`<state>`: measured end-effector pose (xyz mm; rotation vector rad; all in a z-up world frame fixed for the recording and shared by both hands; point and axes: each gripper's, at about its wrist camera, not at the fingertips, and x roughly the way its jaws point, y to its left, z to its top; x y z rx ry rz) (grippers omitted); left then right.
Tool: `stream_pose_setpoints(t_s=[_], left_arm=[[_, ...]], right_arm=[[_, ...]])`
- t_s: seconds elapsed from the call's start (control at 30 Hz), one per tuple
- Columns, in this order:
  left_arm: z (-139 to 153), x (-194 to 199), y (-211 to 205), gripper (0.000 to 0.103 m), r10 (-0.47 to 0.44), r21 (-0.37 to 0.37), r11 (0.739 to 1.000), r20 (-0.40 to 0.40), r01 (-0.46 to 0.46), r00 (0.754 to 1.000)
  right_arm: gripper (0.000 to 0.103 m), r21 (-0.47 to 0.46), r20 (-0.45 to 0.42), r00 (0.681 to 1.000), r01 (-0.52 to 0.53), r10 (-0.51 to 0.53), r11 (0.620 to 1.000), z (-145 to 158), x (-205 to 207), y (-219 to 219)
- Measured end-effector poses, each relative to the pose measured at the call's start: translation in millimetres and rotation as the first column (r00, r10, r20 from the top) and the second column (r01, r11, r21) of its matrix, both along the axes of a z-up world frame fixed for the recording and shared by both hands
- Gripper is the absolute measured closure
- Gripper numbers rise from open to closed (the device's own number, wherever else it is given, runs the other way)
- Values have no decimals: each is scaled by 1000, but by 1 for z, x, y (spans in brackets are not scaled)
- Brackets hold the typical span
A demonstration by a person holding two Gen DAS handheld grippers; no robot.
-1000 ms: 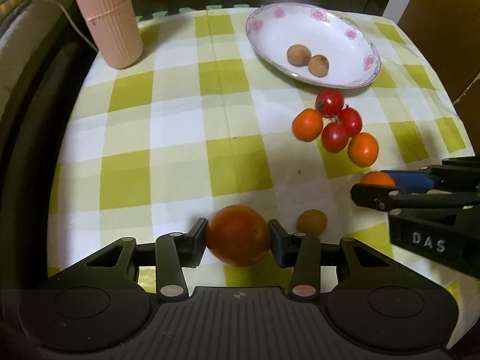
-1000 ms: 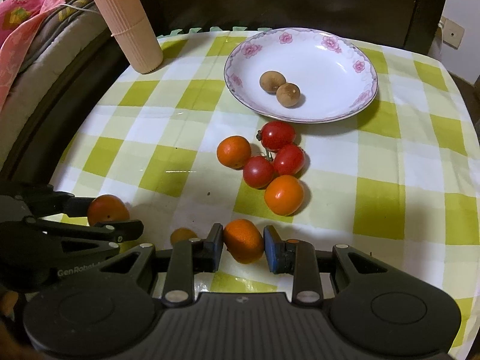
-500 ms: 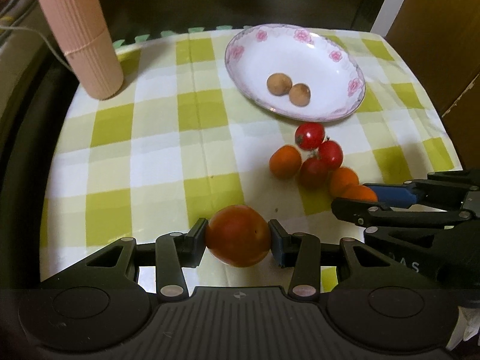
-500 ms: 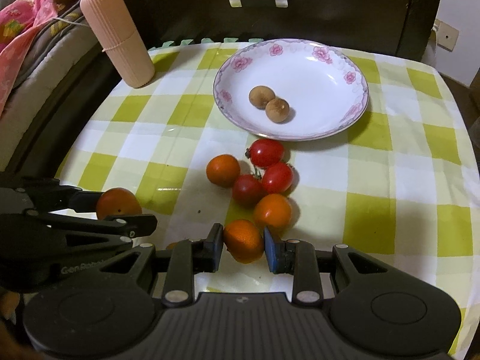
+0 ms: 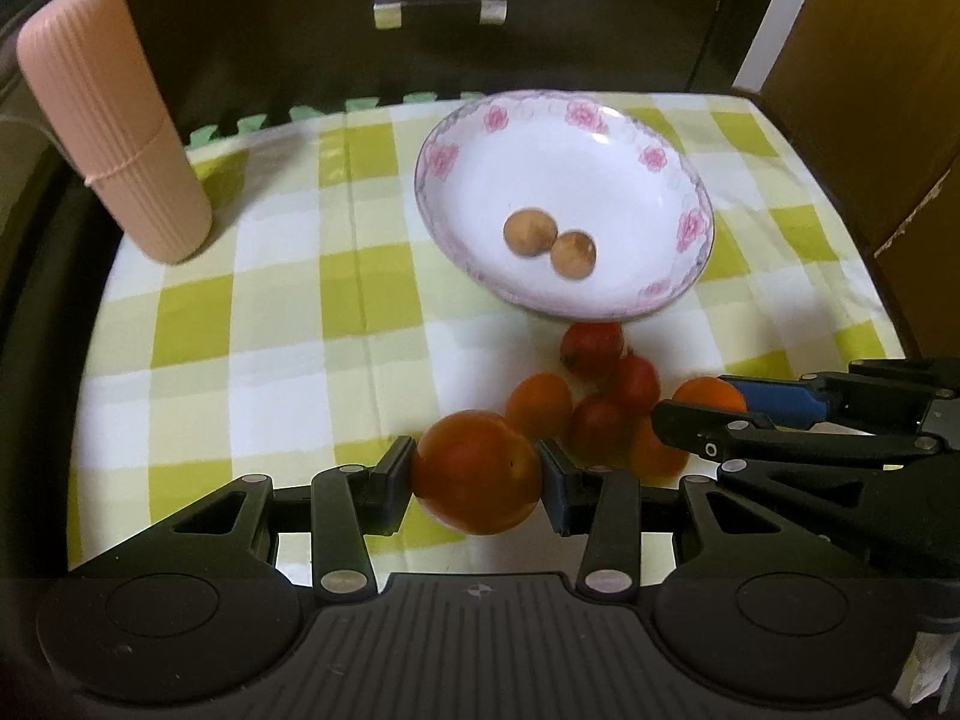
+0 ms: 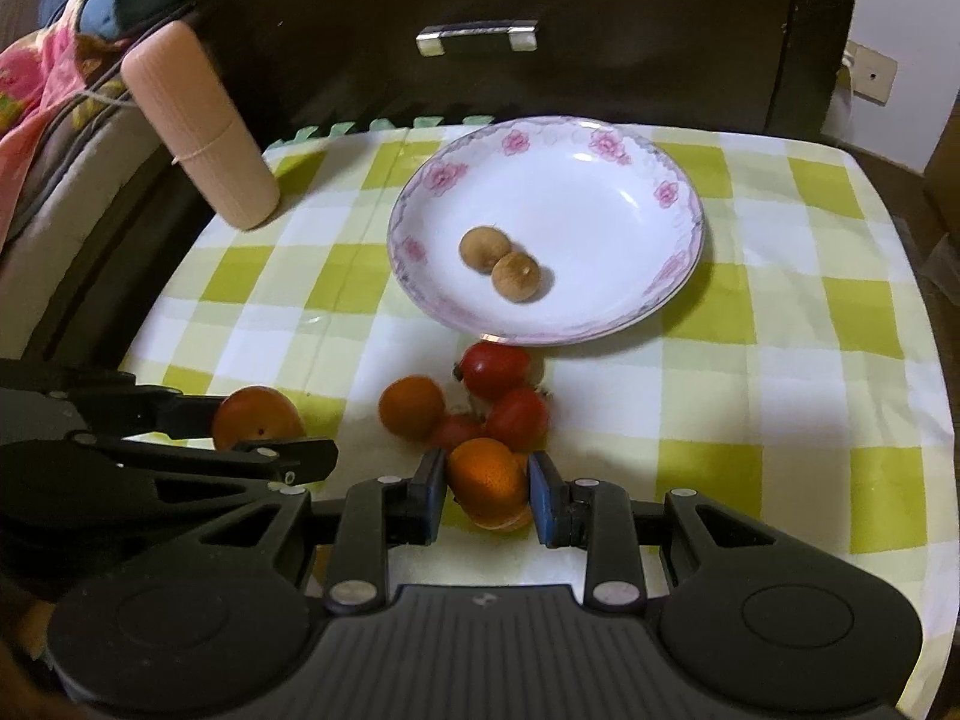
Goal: Organize fruits
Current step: 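Carry the red tomato and tangerine in both tools over the white flowered bowl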
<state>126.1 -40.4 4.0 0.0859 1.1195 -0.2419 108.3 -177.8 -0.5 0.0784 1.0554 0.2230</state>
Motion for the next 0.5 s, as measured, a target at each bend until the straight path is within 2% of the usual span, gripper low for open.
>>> stream_pose_setpoints(t_s=[0.5], left_arm=[[5,44,-19,53,-6,-19,1000,40,7,999]], right_arm=[[75,33,36,997,63,-64,997,9,40,-25]])
